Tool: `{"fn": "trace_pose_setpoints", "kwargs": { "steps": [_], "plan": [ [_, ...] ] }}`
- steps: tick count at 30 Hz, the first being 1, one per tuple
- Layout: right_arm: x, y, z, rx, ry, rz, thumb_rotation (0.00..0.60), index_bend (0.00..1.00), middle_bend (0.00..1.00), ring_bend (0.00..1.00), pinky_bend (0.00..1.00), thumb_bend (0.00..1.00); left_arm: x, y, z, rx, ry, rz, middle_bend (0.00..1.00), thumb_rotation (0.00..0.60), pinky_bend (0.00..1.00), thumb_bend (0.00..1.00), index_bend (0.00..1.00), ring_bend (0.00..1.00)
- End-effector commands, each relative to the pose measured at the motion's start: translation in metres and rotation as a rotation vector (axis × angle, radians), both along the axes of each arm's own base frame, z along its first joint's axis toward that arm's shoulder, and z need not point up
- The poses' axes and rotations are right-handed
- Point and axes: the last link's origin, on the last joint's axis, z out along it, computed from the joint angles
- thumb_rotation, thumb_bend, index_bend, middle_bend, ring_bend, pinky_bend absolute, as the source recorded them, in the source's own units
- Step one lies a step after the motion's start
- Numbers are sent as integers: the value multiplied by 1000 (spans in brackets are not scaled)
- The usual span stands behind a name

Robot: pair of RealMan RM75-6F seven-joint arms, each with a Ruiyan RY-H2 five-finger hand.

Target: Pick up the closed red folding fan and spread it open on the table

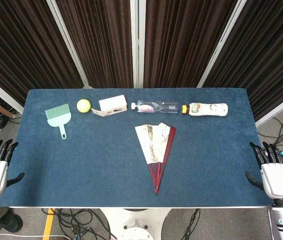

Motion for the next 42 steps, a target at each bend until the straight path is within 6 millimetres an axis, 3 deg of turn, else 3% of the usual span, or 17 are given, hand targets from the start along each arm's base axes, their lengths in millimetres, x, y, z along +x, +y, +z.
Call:
{"fn": "trace_pose_setpoints", "kwargs": {
  "steps": [1,10,16,19,23,29,35,42],
  "plan": [
    [0,-1,-1,2,-1,-2,600,14,168,0,0,171,-1,-2,-1,-8,-3,4,88,600,46,0,130,24],
    [7,-4,-3,22,-2,26,600,15,168,0,0,171,-2,-1,-1,-5,-6,5,88,600,46,0,129,24],
    [24,-34,-16,120,-16,104,600,107,203,0,0,171,-3,-1,-1,-4,-16,9,88,600,46,0,129,24],
    [44,-60,-34,190,-22,182,600,164,218,0,0,171,-3,-3,-1,1,-21,7,88,600,46,0,129,24],
    [66,-91,-78,286,-55,242,600,276,241,0,0,171,-5,-4,-2,-6,-30,12,88,600,46,0,129,24],
    [87,-122,-142,425,-87,257,600,294,263,0,0,168,-7,-6,-3,-11,-39,20,88,600,46,0,129,24],
    [102,-136,-182,444,-76,294,600,317,291,12,0,56,-9,-7,-2,-13,-43,28,88,600,46,0,129,24],
    [105,-136,-213,406,-33,345,600,409,334,48,0,36,-8,-5,-4,-22,-46,27,88,600,46,0,129,24]
  ]
}}
